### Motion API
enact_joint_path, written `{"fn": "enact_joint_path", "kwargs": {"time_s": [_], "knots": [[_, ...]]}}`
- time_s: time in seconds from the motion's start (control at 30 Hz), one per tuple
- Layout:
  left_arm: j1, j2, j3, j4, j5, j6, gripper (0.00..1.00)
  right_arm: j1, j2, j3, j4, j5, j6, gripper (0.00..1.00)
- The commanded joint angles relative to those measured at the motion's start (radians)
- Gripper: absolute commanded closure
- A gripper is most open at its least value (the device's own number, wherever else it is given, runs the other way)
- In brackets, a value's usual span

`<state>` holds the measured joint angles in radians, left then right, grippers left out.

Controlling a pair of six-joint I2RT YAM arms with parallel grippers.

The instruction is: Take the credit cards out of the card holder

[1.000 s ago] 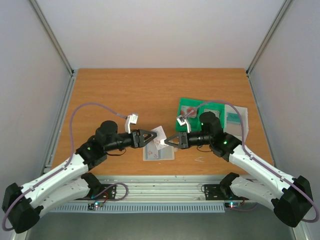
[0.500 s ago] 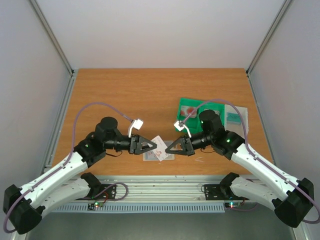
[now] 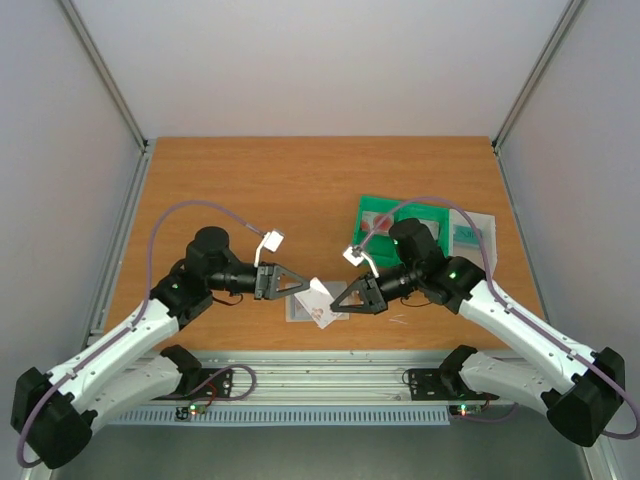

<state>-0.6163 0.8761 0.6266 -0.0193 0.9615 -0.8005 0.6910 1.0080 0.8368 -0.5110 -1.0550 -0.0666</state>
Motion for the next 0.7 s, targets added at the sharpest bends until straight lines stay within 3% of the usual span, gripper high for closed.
{"fn": "enact_joint_path", "kwargs": {"time_s": [0.0,0.13,0.2,0.37,0.5,0.67], "knots": [[0.004,0.017,-0.02,0.003,0.001,0.031,1.0,0.01,-0.022,0.048,-0.039,0.036,-0.028,0.94],[0.007,0.014,-0.031,0.078,-0.001,-0.008,1.0,0.01,-0.032,0.053,-0.068,0.134,-0.017,0.79],[0.009,0.014,-0.026,0.07,-0.044,-0.019,1.0,0.009,-0.034,0.051,-0.063,0.179,0.014,0.67],[0.017,0.03,-0.018,0.115,-0.196,-0.074,1.0,0.009,-0.056,0.024,0.023,0.342,0.178,0.51],[0.016,0.033,-0.049,0.253,-0.312,-0.163,1.0,0.01,-0.09,-0.027,0.114,0.46,0.338,0.46],[0.016,0.046,-0.068,0.37,-0.426,-0.228,1.0,0.01,-0.092,-0.089,0.277,0.493,0.501,0.41]]}}
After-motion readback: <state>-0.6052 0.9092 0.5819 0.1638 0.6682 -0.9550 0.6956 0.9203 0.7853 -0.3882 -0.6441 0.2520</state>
